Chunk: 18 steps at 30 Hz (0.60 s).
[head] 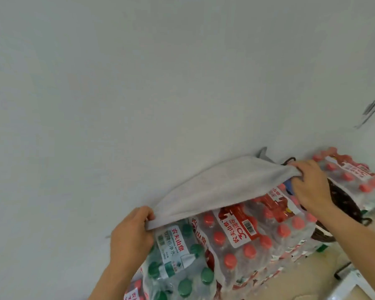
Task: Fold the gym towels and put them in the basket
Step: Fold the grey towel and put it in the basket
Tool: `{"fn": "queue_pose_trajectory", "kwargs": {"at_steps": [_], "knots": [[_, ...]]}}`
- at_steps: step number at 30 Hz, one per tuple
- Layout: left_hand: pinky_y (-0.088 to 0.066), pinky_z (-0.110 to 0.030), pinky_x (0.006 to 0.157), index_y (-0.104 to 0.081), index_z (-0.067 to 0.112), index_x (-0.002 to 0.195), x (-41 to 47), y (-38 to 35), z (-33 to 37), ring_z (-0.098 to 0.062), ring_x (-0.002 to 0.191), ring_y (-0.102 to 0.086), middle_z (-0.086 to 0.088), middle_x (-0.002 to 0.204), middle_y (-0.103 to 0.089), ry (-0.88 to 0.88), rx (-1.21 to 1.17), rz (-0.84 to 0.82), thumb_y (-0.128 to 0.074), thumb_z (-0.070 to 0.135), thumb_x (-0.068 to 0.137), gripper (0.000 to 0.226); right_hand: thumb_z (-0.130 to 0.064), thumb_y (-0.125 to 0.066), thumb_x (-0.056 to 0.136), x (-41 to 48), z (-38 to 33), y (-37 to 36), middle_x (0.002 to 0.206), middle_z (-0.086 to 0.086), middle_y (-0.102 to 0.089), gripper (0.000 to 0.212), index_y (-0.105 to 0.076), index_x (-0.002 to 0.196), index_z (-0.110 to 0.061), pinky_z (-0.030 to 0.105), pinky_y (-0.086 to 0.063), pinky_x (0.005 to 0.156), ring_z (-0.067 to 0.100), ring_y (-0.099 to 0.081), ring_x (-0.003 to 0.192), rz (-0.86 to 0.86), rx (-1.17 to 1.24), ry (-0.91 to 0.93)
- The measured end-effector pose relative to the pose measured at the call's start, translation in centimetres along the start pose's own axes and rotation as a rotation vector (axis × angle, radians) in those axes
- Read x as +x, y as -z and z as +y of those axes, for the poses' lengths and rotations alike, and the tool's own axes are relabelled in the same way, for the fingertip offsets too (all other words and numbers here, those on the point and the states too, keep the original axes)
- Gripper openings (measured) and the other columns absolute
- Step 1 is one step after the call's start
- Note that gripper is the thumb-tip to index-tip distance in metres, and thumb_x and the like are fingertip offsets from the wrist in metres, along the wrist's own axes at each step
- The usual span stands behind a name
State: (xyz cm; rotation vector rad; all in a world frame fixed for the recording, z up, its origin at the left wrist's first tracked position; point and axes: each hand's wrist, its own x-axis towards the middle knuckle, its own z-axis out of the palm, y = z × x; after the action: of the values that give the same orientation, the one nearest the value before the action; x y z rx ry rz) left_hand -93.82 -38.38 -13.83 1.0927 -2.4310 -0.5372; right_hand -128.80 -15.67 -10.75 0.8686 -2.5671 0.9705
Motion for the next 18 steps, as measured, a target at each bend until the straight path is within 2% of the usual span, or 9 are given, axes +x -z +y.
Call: {"fn": "queue_pose_trajectory", "kwargs": {"at_steps": [2, 4, 5, 7, 9, 11, 15, 18], "knots": [[-0.032, -0.019, 0.049, -0.049, 0.032, 0.074, -1.6, -2.9, -0.2, -0.011, 0.062, -0.050, 0.013, 0.071, -0.053, 0.011, 0.051, -0.160, -0.063, 0.004, 0.071, 0.031, 0.000, -0.055, 0.079, -2.3, 4.8, -2.2, 0.093, 0.012, -0.058, 0.026, -0.070, 0.098, -0.009, 0.034, -0.038, 0.068, 0.030, -0.053, 0.083, -0.163, -0.068, -0.042], [-0.037, -0.021, 0.051, -0.052, 0.031, 0.072, -3.0, -5.2, 0.2, -0.013, 0.065, -0.053, 0.012, 0.070, -0.056, 0.080, 0.042, -0.256, -0.059, 0.003, 0.068, 0.030, 0.003, -0.061, 0.073, -3.9, 9.0, -3.8, 0.082, 0.008, -0.060, 0.022, -0.068, 0.080, -0.017, 0.037, -0.042, 0.060, 0.028, -0.054, 0.072, -0.319, -0.078, -0.063], [-0.039, -0.021, 0.053, -0.056, 0.029, 0.072, -3.6, -6.1, 0.7, -0.012, 0.066, -0.055, 0.011, 0.069, -0.058, 0.124, 0.021, -0.282, -0.059, 0.002, 0.066, 0.028, 0.003, -0.062, 0.070, -4.4, 10.6, -4.2, 0.075, 0.005, -0.059, 0.022, -0.062, 0.071, -0.019, 0.038, -0.043, 0.056, 0.027, -0.054, 0.068, -0.384, -0.071, -0.069], [-0.043, -0.021, 0.057, -0.062, 0.027, 0.072, -4.6, -7.5, 1.9, -0.008, 0.064, -0.055, 0.011, 0.067, -0.061, 0.197, -0.022, -0.282, -0.061, 0.001, 0.066, 0.026, 0.000, -0.064, 0.069, -4.9, 12.7, -4.4, 0.070, 0.001, -0.055, 0.022, -0.054, 0.066, -0.019, 0.037, -0.043, 0.053, 0.023, -0.051, 0.064, -0.456, -0.070, -0.045], [-0.046, -0.023, 0.061, -0.064, 0.026, 0.070, -5.2, -8.2, 2.9, -0.004, 0.064, -0.056, 0.012, 0.065, -0.062, 0.270, -0.039, -0.262, -0.062, 0.001, 0.066, 0.026, -0.002, -0.064, 0.068, -4.7, 13.7, -4.2, 0.070, -0.001, -0.051, 0.021, -0.050, 0.068, -0.018, 0.033, -0.037, 0.050, 0.018, -0.047, 0.063, -0.479, -0.066, 0.009], [-0.049, -0.028, 0.063, -0.061, 0.026, 0.067, -5.7, -8.5, 3.7, -0.007, 0.065, -0.058, 0.010, 0.064, -0.063, 0.331, -0.016, -0.275, -0.059, 0.000, 0.067, 0.026, 0.000, -0.065, 0.066, -4.2, 14.5, -3.8, 0.069, -0.002, -0.048, 0.025, -0.047, 0.067, -0.018, 0.030, -0.030, 0.049, 0.017, -0.044, 0.062, -0.481, -0.049, 0.074], [-0.043, -0.023, 0.054, -0.055, 0.024, 0.062, -6.6, -8.7, 4.8, -0.018, 0.065, -0.058, 0.004, 0.061, -0.061, 0.395, 0.061, -0.371, -0.054, -0.003, 0.062, 0.027, 0.003, -0.067, 0.060, -3.7, 16.6, -3.4, 0.067, 0.001, -0.046, 0.031, -0.044, 0.066, -0.016, 0.036, -0.037, 0.051, 0.023, -0.043, 0.062, -0.440, -0.098, 0.138], [-0.038, -0.020, 0.054, -0.056, 0.021, 0.068, -7.2, -8.8, 5.4, -0.015, 0.067, -0.055, 0.004, 0.066, -0.059, 0.386, 0.151, -0.513, -0.053, 0.001, 0.062, 0.021, 0.003, -0.067, 0.059, -3.7, 17.3, -3.3, 0.068, 0.003, -0.046, 0.031, -0.044, 0.066, -0.017, 0.038, -0.039, 0.053, 0.025, -0.043, 0.064, -0.424, -0.161, 0.143]]}}
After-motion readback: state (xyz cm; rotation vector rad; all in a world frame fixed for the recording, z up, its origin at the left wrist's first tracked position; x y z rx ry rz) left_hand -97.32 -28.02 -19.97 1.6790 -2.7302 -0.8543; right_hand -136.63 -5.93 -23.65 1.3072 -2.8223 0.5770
